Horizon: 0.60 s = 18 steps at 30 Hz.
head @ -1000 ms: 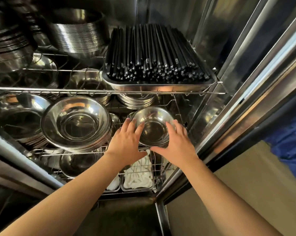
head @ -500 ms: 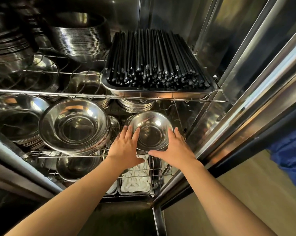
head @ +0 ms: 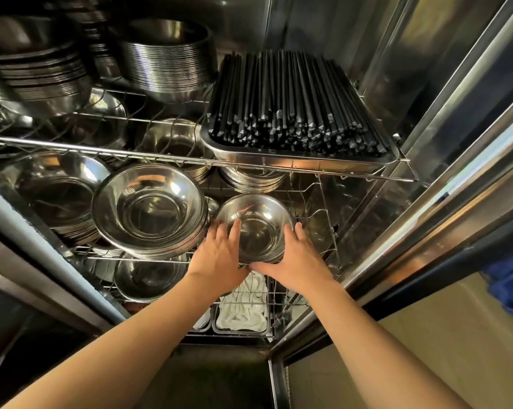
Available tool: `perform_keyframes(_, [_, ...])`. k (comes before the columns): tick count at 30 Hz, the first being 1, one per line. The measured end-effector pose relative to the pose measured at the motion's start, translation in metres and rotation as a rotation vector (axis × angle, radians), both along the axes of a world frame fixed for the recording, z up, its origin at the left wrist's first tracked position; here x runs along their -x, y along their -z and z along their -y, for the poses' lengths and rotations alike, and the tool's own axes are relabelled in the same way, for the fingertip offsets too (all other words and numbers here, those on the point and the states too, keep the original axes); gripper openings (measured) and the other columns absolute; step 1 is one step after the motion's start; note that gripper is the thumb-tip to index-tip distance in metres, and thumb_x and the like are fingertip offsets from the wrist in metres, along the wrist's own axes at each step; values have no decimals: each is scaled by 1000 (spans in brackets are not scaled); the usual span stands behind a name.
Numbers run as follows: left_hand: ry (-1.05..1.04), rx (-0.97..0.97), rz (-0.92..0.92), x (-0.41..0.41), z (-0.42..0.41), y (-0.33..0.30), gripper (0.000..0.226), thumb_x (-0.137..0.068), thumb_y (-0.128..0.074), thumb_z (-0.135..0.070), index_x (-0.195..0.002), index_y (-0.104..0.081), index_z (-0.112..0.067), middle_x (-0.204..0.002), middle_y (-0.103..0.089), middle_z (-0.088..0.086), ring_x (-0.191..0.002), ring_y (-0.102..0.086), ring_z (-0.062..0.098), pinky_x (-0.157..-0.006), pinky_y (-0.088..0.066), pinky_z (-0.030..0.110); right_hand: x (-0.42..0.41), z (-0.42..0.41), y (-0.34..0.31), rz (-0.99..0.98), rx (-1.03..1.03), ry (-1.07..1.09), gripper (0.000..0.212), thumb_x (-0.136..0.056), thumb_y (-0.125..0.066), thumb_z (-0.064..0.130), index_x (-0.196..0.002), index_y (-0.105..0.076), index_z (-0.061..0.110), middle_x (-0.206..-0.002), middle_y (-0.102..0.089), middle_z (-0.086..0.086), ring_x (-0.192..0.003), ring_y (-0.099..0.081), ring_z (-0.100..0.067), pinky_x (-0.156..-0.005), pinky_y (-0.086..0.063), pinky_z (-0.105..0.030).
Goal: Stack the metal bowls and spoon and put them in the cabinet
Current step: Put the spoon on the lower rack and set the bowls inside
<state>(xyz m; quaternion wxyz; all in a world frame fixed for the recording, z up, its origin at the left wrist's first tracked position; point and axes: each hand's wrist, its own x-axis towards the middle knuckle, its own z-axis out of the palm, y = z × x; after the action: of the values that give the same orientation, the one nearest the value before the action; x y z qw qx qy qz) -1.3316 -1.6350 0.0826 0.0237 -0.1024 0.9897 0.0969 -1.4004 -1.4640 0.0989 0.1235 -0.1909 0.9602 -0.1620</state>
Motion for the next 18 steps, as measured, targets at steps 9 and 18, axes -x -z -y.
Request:
perform_keyframes(9, [61, -3, -118, -14, 8, -4, 75, -89, -61, -54, -148, -33, -16, -152, -40, 9, -140, -34, 28, -111, -39, 42, 19, 0, -11, 106, -6, -58, 151, -43, -76, 87, -160, 2, 31, -170, 13, -3, -156, -2, -28, -119, -22, -53])
perform_keyframes(18, [86, -44, -114, -17, 17, 2, 61, -95, -62, -37, -149, -39, -16, -148, -46, 7, -136, -40, 26, -111, -35, 35, 29, -1, -12, 95, -17, -118, 146, -48, -80, 79, -161, -3, 28, -171, 1, -6, -156, -3, -24, -120, -20, -52])
